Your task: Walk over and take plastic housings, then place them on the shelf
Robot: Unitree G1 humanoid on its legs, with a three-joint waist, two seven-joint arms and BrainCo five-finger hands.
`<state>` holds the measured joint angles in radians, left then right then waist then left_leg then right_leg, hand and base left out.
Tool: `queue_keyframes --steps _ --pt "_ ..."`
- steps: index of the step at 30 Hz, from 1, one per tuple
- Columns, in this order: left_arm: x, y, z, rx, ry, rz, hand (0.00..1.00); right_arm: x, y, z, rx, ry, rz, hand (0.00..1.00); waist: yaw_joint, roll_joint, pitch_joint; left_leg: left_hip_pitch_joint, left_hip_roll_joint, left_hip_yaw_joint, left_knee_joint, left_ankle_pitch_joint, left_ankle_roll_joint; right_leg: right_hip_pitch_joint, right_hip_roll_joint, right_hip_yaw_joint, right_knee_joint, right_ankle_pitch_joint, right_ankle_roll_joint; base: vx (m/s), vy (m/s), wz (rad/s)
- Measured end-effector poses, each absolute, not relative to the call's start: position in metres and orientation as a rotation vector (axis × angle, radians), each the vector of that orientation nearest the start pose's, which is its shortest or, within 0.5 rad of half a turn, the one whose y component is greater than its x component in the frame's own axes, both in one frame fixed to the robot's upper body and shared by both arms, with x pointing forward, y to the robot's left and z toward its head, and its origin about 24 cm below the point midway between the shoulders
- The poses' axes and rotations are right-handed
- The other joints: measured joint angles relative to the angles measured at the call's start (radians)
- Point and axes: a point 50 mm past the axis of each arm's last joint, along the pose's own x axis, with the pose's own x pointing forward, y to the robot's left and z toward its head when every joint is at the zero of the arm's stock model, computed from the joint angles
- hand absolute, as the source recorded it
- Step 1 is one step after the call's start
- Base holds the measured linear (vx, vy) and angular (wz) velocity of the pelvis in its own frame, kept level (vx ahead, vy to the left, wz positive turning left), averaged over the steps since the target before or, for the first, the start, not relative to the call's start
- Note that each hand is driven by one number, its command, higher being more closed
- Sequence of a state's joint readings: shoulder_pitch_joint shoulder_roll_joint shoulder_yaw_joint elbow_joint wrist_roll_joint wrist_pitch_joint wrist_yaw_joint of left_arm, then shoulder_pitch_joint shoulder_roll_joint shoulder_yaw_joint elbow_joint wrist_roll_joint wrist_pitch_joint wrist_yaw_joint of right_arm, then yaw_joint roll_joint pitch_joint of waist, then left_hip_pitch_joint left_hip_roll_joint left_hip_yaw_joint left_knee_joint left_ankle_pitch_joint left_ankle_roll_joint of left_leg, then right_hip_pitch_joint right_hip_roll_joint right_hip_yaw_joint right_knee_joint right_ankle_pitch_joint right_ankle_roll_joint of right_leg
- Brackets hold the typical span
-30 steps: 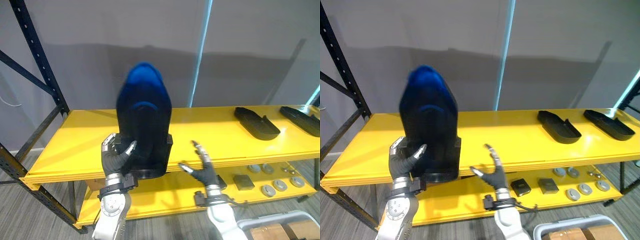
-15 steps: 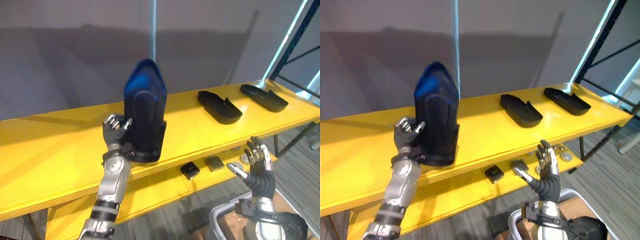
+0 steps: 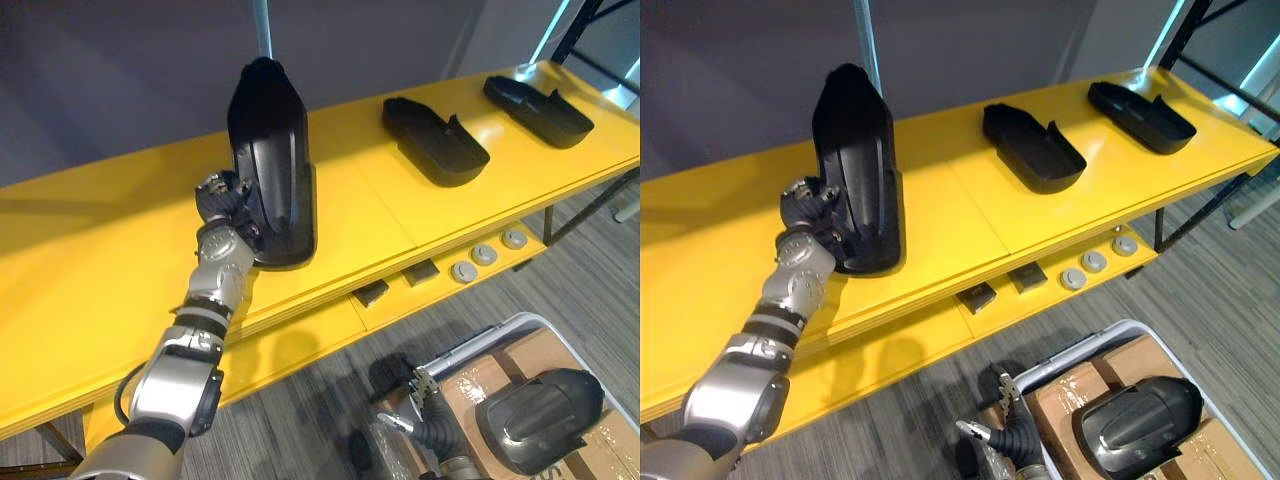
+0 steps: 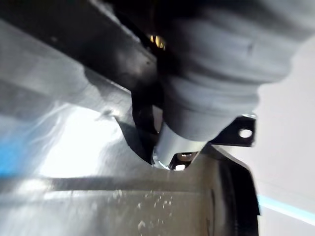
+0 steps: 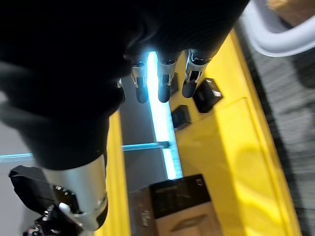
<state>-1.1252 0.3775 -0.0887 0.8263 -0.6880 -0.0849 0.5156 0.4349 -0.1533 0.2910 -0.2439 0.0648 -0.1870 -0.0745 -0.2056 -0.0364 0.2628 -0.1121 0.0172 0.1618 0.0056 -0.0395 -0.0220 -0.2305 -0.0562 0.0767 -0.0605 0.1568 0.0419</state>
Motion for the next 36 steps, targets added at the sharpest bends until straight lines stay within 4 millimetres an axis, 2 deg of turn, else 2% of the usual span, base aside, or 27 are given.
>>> queue_keyframes --steps 1,6,13,14,18,28,32,35,36 --pt "0.41 0.201 0.249 -0.356 -0.275 0.44 1.0 0.162 -0.123 0.025 0.025 0.023 0.141 0.0 -0.001 -0.009 0.012 -0.009 0.0 0.004 -0.001 0.0 -0.001 -0.011 0.001 0.005 -0.001 0.002 -0.002 0.02 0.015 -0.08" --pt "0.408 0.211 0.266 -0.344 -0.309 0.507 1.0 0.161 -0.117 0.021 0.031 0.039 0.158 0.0 0.0 -0.014 0.03 -0.014 -0.002 0.018 -0.005 0.0 -0.001 -0.025 0.002 0.024 -0.003 0.004 -0.004 0.02 0.033 -0.1" --pt "0.404 0.224 0.268 -0.328 -0.314 0.631 1.0 0.164 -0.112 0.018 0.036 0.043 0.17 0.0 0.0 -0.021 0.035 -0.016 -0.004 0.028 -0.006 0.001 0.0 -0.031 0.002 0.035 -0.006 0.007 -0.002 0.0 0.032 -0.06" --pt "0.404 0.225 0.267 -0.328 -0.31 0.651 0.0 0.164 -0.112 0.016 0.033 0.052 0.171 0.0 0.001 -0.02 0.035 -0.016 -0.004 0.028 -0.006 0.001 0.0 -0.031 0.002 0.035 -0.007 0.008 -0.002 -0.03 0.032 0.0" --pt "0.402 0.232 0.267 -0.339 -0.307 0.691 0.0 0.164 -0.113 0.015 0.026 0.055 0.175 0.0 0.002 -0.02 0.035 -0.02 -0.004 0.027 -0.006 0.002 0.001 -0.028 0.002 0.038 -0.021 0.02 -0.002 -0.01 0.017 0.0" --pt "0.401 0.234 0.265 -0.313 -0.302 0.729 0.0 0.163 -0.115 0.014 0.008 0.062 0.193 0.0 0.002 -0.02 0.035 -0.016 -0.004 0.025 -0.013 0.009 0.0 -0.026 0.002 0.035 -0.022 0.023 -0.001 -0.01 0.03 0.01" --pt "0.402 0.22 0.267 -0.35 -0.307 0.702 0.0 0.162 -0.115 0.008 0.0 0.086 0.195 0.0 0.002 -0.02 0.035 -0.005 -0.004 0.006 -0.015 0.014 0.0 -0.009 0.0 0.02 -0.022 0.023 -0.001 0.0 0.035 0.1" --pt "0.397 0.205 0.284 -0.391 -0.389 0.643 0.0 0.164 -0.113 0.008 -0.002 0.083 0.208 0.0 0.003 -0.02 0.034 -0.002 -0.005 -0.001 -0.015 0.018 0.0 -0.003 -0.002 0.013 -0.022 0.023 -0.001 -0.02 0.043 0.1" --pt "0.388 0.195 0.295 -0.418 -0.469 0.592 0.0 0.166 -0.111 0.009 -0.008 0.076 0.22 0.0 0.004 -0.019 0.034 0.009 -0.005 -0.006 -0.015 0.018 0.0 0.01 -0.003 0.008 -0.022 0.023 -0.001 -0.01 0.039 0.08"
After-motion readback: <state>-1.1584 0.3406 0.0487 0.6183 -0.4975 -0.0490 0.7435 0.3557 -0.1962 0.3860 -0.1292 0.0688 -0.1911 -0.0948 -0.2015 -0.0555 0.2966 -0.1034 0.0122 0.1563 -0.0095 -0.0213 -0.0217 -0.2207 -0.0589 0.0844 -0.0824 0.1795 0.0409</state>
